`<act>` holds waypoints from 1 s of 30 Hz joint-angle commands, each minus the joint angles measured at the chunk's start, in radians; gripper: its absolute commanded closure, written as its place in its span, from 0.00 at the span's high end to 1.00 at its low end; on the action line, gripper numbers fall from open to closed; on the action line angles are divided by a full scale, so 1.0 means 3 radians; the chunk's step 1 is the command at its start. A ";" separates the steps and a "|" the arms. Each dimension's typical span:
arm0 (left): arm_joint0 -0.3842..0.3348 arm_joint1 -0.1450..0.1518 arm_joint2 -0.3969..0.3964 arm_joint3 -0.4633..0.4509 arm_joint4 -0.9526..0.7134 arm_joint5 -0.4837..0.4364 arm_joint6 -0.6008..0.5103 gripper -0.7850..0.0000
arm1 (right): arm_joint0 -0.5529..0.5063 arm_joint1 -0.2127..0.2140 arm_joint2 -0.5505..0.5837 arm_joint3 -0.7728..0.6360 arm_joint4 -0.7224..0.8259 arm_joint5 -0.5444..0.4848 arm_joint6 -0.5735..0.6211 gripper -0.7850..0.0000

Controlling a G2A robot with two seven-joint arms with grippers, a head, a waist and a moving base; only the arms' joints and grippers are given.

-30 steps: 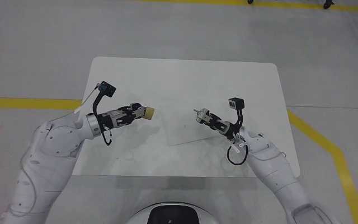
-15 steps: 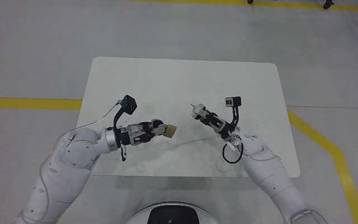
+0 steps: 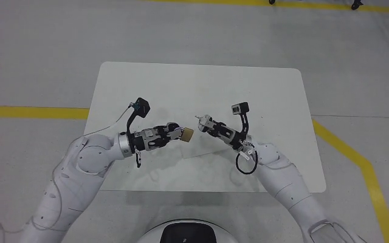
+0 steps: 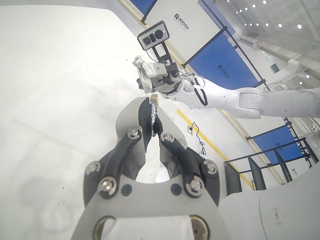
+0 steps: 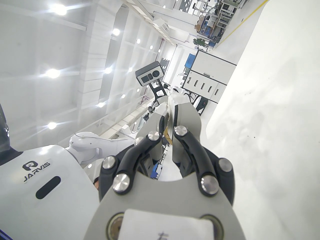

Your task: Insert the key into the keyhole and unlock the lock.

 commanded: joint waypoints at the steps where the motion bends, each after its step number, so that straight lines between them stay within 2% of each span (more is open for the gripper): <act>1: -0.0022 0.0000 0.0013 0.0013 0.0004 0.0010 0.0000 0.00 | 0.0000 -0.0018 -0.0025 -0.0027 -0.0016 0.0013 0.0005 0.00; 17: -0.0147 0.0001 0.0055 0.0154 -0.0057 0.0048 0.0051 0.00 | -0.0035 -0.0095 -0.0025 -0.0104 0.0167 0.0170 0.0220 0.00; 30: -0.0210 -0.0001 0.0098 0.0249 -0.0068 0.0077 0.0086 0.00 | -0.0072 -0.0144 0.0011 -0.0193 0.0208 0.0128 0.0389 0.00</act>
